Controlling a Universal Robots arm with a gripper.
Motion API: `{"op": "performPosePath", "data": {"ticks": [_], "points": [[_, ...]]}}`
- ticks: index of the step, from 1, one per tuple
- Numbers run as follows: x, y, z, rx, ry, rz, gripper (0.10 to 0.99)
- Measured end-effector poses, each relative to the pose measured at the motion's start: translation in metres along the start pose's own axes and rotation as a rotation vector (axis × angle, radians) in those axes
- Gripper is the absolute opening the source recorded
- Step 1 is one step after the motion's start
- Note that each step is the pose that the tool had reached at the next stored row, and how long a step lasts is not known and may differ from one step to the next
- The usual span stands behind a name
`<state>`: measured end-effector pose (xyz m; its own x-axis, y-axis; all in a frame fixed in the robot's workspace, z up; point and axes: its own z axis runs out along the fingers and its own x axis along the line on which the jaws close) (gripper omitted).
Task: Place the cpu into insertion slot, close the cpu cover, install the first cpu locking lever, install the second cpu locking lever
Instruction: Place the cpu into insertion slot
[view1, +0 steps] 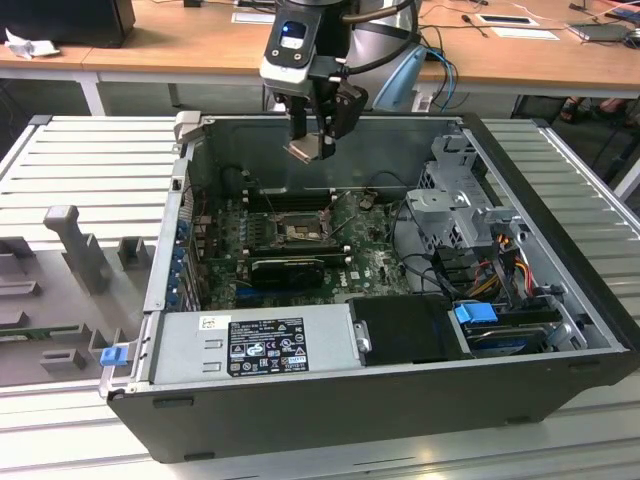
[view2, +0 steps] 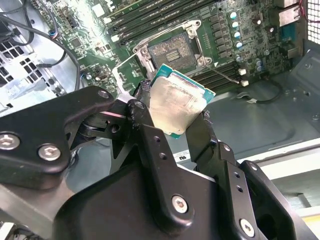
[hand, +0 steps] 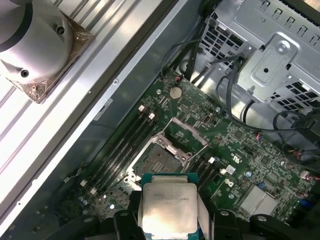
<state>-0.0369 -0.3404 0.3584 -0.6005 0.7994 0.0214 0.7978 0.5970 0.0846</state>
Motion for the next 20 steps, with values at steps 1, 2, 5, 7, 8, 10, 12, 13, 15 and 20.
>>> {"op": "performPosePath", "data": {"ticks": [1, 2, 5, 7, 8, 10, 12, 13, 15, 20], "points": [[0.0, 0.0, 0.0, 0.0, -0.0007, 0.009, 0.529], [0.0, 0.0, 0.0, 0.0, -0.0015, 0.017, 0.529], [0.0, 0.0, 0.0, -0.001, -0.0026, 0.031, 0.529], [0.0, 0.0, 0.0001, -0.001, -0.0035, 0.042, 0.529], [0.0, 0.0, 0.0001, -0.001, -0.0041, 0.049, 0.529], [0.0, 0.0, 0.0001, -0.001, -0.006, 0.07, 0.529], [0.0, 0.0, 0.0002, -0.002, -0.0071, 0.084, 0.529], [0.0, 0.0, 0.0001, -0.002, -0.0082, 0.096, 0.529], [0.0, 0.0, 0.0002, -0.002, -0.0093, 0.109, 0.529], [0.0, 0.0, 0.0002, -0.003, -0.0126, 0.149, 0.529]]}}
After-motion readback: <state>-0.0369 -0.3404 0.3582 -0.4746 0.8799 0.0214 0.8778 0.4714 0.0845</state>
